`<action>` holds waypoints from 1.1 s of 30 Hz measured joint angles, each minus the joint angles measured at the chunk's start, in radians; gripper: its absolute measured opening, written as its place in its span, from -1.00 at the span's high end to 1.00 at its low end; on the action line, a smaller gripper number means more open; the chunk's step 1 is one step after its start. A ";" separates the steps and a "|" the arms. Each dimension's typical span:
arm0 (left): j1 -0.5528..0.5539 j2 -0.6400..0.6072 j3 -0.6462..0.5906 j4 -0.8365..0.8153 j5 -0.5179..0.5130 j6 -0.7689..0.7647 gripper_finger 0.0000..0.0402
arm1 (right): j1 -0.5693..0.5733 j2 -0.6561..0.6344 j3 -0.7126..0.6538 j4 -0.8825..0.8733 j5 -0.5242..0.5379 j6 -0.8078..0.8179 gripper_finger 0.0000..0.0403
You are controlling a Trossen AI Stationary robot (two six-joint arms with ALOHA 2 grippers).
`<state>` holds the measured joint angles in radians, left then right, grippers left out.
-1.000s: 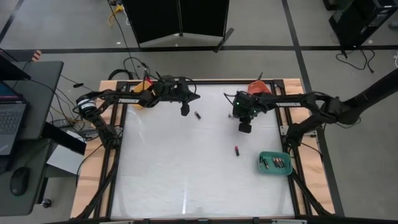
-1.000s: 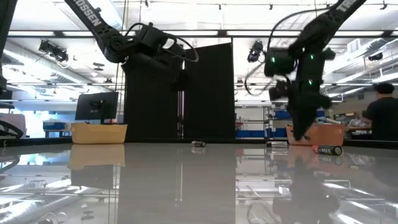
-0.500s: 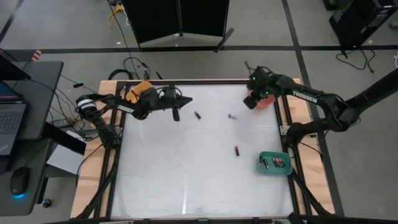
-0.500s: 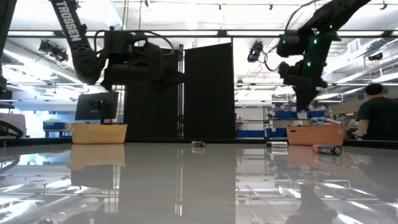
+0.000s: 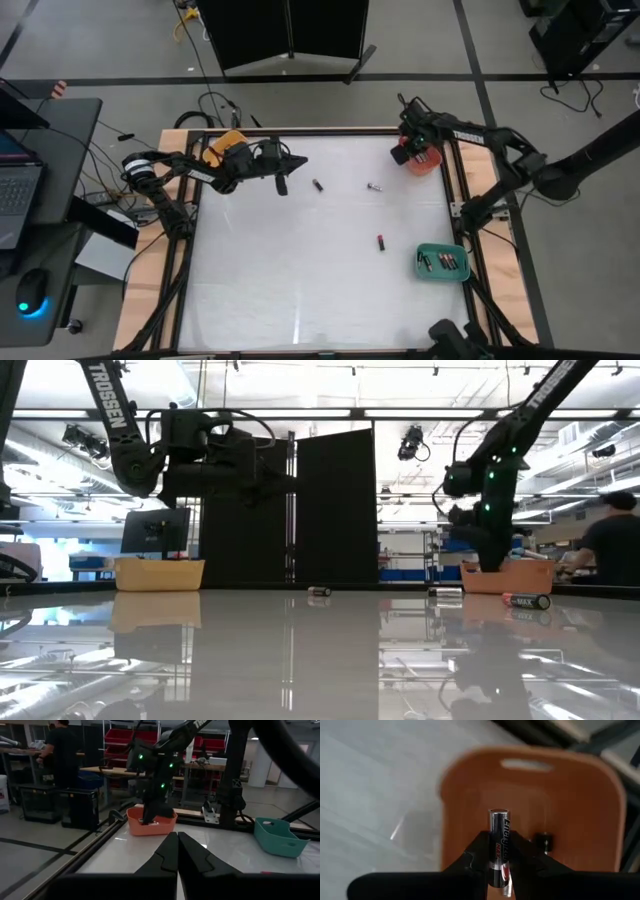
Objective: Sort batteries
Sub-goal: Put the silver battery into the orange bin, then put the red battery into the yellow bin
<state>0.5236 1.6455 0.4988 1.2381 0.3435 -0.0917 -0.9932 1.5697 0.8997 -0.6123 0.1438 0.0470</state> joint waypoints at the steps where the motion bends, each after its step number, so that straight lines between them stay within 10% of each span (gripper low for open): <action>1: 0.000 0.000 0.000 0.000 0.000 -0.003 0.95 | -0.005 0.014 0.000 0.000 0.009 0.003 0.72; 23: 0.000 0.000 0.000 -0.002 -0.005 -0.023 0.95 | -0.008 0.049 0.178 -0.158 0.074 0.029 0.32; 33: 0.000 0.000 0.000 -0.003 -0.005 -0.018 0.95 | 0.169 -0.063 0.245 -0.404 0.045 0.083 0.94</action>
<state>0.5232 1.6455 0.4988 1.2352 0.3389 -0.1097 -0.8246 1.5065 1.1446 -1.0159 0.1888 0.1303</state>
